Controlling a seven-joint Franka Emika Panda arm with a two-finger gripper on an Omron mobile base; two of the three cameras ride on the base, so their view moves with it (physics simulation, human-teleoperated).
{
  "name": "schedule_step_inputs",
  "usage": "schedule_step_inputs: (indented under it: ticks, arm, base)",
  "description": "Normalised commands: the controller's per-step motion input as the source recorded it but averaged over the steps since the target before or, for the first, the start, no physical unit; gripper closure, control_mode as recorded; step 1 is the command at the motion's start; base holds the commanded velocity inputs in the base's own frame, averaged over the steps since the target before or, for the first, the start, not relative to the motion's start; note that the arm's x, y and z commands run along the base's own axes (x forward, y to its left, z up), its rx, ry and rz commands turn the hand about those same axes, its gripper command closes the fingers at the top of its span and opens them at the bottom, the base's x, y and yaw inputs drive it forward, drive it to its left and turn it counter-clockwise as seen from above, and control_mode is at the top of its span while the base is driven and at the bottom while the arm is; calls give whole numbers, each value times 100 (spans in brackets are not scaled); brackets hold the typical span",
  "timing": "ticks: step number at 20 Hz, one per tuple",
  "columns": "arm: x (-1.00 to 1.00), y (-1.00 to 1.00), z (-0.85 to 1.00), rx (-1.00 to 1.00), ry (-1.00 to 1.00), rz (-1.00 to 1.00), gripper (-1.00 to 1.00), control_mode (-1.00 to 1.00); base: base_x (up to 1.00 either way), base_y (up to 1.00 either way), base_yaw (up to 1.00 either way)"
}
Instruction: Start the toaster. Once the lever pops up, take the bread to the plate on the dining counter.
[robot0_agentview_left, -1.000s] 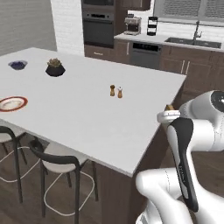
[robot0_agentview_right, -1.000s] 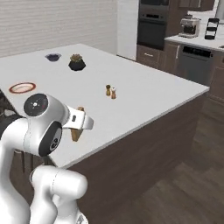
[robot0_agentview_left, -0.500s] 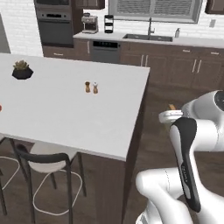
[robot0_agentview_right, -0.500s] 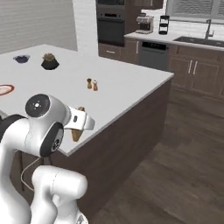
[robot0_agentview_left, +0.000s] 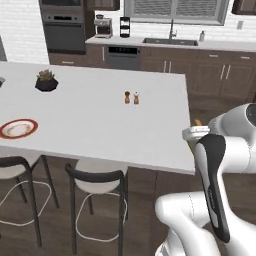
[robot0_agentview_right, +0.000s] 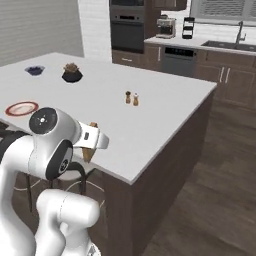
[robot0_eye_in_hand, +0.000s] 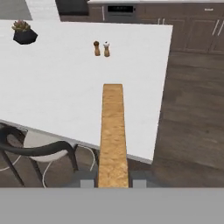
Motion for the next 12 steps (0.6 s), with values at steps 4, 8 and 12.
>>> schedule_step_inputs:
  ticks: [4, 8, 12]
  arm:
    - [0, 0, 0, 0, 0, 0, 100, 100]
    - [0, 0, 0, 0, 0, 0, 100, 100]
    - [0, 0, 0, 0, 0, 0, 100, 100]
  base:
    - [-6, 100, -23]
    - [0, 100, -25]
    - [0, 100, -28]
